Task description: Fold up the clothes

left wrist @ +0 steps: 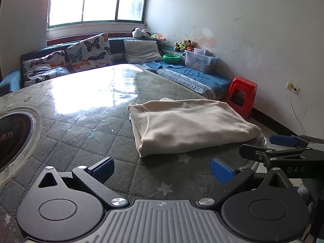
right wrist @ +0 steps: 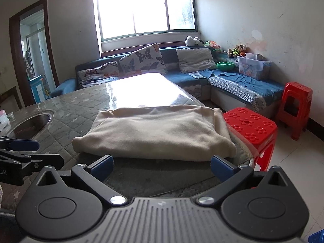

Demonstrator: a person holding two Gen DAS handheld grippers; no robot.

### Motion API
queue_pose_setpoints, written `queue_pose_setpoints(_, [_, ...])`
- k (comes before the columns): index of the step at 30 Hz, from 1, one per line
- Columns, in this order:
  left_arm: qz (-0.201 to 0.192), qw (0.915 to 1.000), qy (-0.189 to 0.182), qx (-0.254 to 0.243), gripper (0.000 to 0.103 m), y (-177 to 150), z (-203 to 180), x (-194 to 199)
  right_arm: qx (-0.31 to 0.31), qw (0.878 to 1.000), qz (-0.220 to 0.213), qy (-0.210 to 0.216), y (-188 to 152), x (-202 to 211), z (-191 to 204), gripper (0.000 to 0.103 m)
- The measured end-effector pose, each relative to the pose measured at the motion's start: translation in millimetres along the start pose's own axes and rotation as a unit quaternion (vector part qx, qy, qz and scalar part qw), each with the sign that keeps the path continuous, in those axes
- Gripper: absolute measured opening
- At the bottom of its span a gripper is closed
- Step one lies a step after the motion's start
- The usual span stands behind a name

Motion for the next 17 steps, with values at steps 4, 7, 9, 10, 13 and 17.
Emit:
queue_pose_setpoints(4, [-0.003, 1.0000, -0.001, 0.001, 0.103, -3, -2, 2, 0.002, 1.000, -0.001, 0.001, -3, 2, 2, 0.103])
queue_pose_setpoints(7, [-0.005, 1.0000, -0.002, 0.002, 0.103, -5, -3, 3, 0.004, 1.000, -0.003, 0.000, -5, 4, 3, 0.103])
queue_pose_setpoints(9, [-0.007, 1.0000, -0.002, 0.002, 0.103, -6, -4, 4, 0.004, 1.000, -0.004, 0.000, -6, 6, 3, 0.103])
queue_pose_setpoints(10, [-0.007, 1.0000, -0.002, 0.002, 0.103, -7, -5, 4, 0.004, 1.000, -0.005, 0.000, -7, 6, 3, 0.103])
queue_pose_setpoints(13, [-0.007, 1.0000, -0.004, 0.002, 0.103, -9, -6, 5, 0.004, 1.000, -0.006, 0.000, -10, 8, 4, 0.103])
queue_pose_setpoints(17, [-0.007, 1.0000, -0.002, 0.003, 0.103, -12, -8, 6, 0.004, 1.000, -0.008, 0.002, -11, 8, 6, 0.103])
Point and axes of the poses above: each gripper's, at about its wrist camera, not at the fingertips, and x roughly against the way its jaws point, z to its left, y to its top, the point moved 2 cm from there along -x, roughly the way its jaws point, and after that the axes turned 14 degrees about z, right-handed, at the moved point
